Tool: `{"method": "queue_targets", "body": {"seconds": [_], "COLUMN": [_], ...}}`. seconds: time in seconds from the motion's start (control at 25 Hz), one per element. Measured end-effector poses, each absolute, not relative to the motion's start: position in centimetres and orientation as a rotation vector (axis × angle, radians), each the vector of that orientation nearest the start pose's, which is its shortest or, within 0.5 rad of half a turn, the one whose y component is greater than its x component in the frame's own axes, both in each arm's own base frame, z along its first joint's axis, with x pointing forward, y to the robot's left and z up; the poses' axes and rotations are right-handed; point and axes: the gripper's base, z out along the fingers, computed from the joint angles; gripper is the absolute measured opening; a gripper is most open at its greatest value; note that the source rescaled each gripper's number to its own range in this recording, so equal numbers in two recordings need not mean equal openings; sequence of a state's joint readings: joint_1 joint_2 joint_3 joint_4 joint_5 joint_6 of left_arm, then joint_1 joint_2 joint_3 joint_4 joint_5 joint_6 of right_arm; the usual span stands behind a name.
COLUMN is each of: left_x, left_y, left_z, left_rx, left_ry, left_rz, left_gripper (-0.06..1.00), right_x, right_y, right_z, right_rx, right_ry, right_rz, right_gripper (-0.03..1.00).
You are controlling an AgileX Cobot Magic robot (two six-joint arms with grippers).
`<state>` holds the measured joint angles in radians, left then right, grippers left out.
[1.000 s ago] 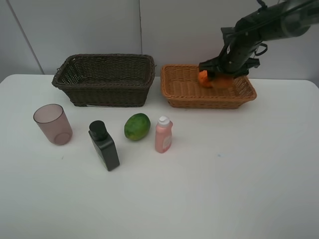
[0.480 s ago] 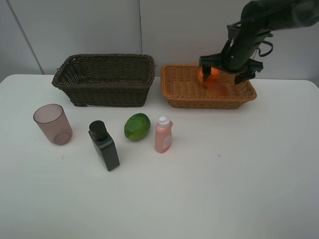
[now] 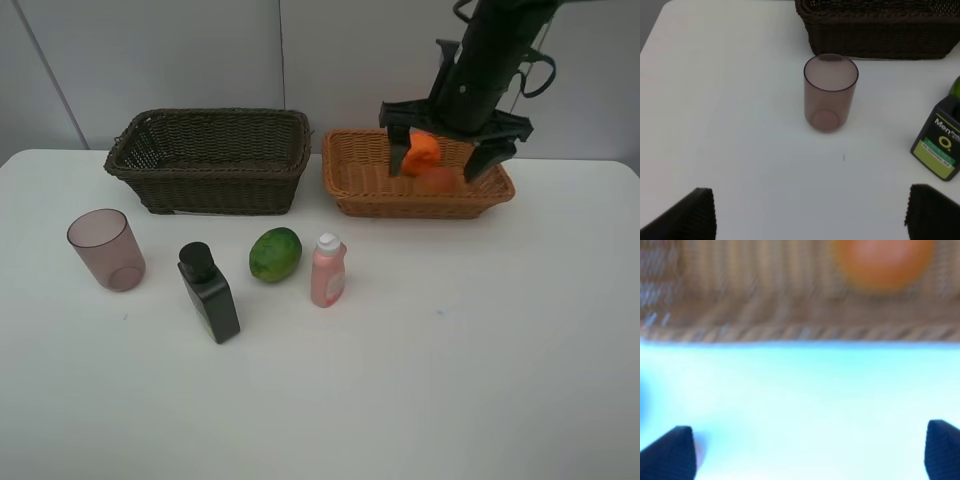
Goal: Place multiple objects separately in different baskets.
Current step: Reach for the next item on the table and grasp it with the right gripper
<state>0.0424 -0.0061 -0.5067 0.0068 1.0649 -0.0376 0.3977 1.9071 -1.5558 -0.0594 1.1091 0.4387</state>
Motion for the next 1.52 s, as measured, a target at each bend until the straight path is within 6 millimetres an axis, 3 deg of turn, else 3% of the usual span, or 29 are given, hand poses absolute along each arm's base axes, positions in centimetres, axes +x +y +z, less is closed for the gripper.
{"method": "queue_targets", "body": {"seconds": [0.36,0.52,0.88,1.2,1.52], "left_x": [-0.7,-0.7,-0.7,-0.7,-0.7], "left_y": [0.0,0.0,0.0,0.0,0.0], "left_z": [27.9,27.9,27.9,27.9,27.9], "left_rx": [-0.082,-0.082,-0.082,-0.082,-0.082], "left_ry": [2.034,2.034,2.034,2.034,2.034], "left_rz": [0.011,0.011,0.011,0.011,0.011], "left_gripper": [0.98,0.98,0.98,0.98,0.98], "right_x": [33.0,32.0,31.6,31.5,31.6], "right_y": [20.8,22.8,23.9,26.0,26.9], "right_z": [24.3,24.3,24.1,21.5,17.9], "right_rx": [-0.065,-0.013,0.238,0.309,0.306], "right_ry": [2.979,2.958,2.909,2.944,3.009], "right_rz": [0.017,0.06,0.066,0.118,0.045], "right_gripper": [1.0,1.0,1.0,1.0,1.0]}}
